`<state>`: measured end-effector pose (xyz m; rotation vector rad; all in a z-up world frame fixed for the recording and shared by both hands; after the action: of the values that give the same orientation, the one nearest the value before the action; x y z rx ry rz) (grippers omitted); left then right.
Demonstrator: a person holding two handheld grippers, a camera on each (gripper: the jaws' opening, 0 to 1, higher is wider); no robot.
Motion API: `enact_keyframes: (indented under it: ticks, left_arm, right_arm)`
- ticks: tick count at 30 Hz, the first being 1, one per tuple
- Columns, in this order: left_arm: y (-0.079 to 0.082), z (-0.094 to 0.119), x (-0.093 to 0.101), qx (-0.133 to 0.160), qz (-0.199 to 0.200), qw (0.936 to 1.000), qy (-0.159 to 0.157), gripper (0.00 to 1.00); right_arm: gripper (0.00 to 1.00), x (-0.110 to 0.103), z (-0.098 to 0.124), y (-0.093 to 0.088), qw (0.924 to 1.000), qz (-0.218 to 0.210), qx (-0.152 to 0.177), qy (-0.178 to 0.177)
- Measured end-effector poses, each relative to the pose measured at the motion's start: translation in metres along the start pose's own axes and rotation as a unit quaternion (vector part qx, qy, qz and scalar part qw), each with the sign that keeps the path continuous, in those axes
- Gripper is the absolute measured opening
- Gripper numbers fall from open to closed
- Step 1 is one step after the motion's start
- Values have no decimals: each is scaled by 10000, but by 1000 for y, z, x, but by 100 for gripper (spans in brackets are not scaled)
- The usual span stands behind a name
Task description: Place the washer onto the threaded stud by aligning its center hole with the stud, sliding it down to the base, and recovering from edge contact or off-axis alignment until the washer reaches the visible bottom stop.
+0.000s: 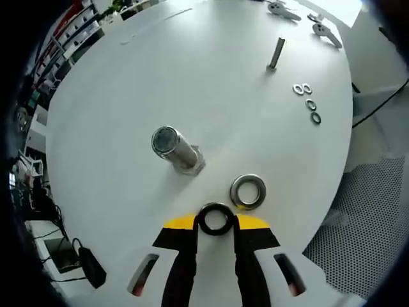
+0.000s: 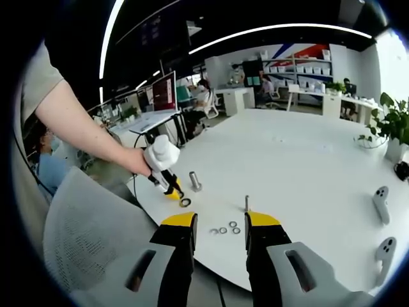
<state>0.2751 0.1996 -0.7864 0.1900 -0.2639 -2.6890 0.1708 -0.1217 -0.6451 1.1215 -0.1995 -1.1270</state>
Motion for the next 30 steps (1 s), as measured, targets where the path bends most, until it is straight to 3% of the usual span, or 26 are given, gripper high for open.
enact_keyframes:
  ticks: [12,16,25,30]
  left_arm:
    - [4,14,-9,274,-122,9994,174,19]
    - [9,20,-10,355,-464,9980,241,19]
    - [16,37,-8,584,-666,9958,236,19]
    - [26,51,-6,654,-1131,9910,307,19]
  right_arm:
    - [32,1,0,0,10000,-35,11,-14]
    - [32,1,0,0,10000,-46,16,-20]
    - [32,2,0,0,10000,-36,13,-35]
    - [32,2,0,0,10000,-50,11,-31]
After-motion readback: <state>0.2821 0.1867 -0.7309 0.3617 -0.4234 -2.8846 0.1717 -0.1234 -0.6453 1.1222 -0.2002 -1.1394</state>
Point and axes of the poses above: the point that each gripper's makers call its tool centre point, and the gripper's own axes: z roughly backward along the fingers, x roughly to its right, y roughly out of its top, the point moved 9 cm from there along z, roughly backward along the fingers, and after that the axes turned 15 degrees about -z, right-handed, at the moved point
